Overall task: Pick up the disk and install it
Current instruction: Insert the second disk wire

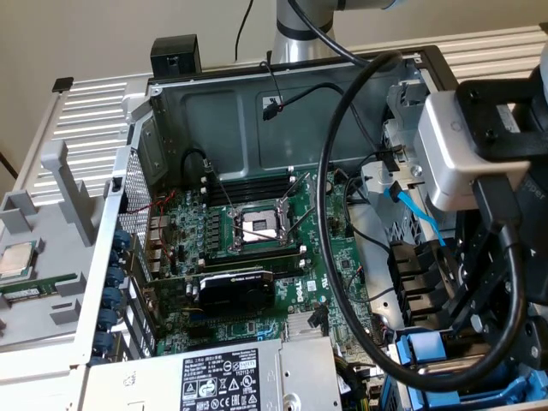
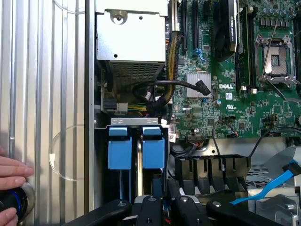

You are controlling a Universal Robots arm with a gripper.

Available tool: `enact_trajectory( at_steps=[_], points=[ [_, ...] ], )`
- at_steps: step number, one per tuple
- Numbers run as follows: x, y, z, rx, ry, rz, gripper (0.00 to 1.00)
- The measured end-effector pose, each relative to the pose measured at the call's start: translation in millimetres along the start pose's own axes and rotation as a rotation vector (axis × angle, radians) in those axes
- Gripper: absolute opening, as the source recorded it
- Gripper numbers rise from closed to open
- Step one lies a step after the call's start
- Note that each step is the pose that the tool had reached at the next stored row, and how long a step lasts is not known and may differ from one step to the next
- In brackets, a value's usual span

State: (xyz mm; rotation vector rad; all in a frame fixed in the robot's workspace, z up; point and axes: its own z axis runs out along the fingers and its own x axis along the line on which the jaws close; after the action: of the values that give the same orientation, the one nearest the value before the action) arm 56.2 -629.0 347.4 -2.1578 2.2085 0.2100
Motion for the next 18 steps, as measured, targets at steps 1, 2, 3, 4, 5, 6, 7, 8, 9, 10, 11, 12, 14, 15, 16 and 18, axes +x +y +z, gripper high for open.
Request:
enact_trajectory(
  at_steps=[1,2,3,4,5,6,7,8,9,10,11,12,14,15,16,18],
  points=[
    [0.0,0.0,0.0,0.0000,-0.0003,0.000,0.16],
    [0.4,0.1,-0.1,-0.0001,-0.0019,0.000,0.16],
    [1.0,0.1,-0.1,-0.0001,-0.0043,0.000,0.16],
    [1.6,0.1,-0.2,-0.0002,-0.0084,0.000,0.16],
    [2.1,0.1,-0.2,-0.0003,-0.0107,-0.001,0.16],
    [2.5,0.0,-0.3,-0.0003,-0.0110,-0.001,0.16],
    [3.1,0.0,-0.4,-0.0003,-0.0128,-0.001,0.16],
    [3.2,0.0,-0.4,-0.0003,-0.0130,-0.001,0.16],
    [3.2,0.3,-0.4,-0.0004,-0.0131,-0.001,0.16],
    [3.3,0.4,-0.4,-0.0004,-0.0131,-0.002,0.16],
    [3.4,1.1,-0.3,-0.0006,-0.0131,-0.003,0.16],
    [3.5,1.9,-0.2,-0.0011,-0.0129,-0.006,0.16],
    [3.6,2.4,-0.1,-0.0026,-0.0121,-0.018,0.16],
    [3.6,2.4,-0.1,-0.0027,-0.0121,-0.019,0.16],
    [3.6,2.4,-0.2,-0.0028,-0.0121,-0.019,0.16],
    [3.5,2.4,-0.1,-0.0040,-0.0123,-0.027,0.16]
  ],
)
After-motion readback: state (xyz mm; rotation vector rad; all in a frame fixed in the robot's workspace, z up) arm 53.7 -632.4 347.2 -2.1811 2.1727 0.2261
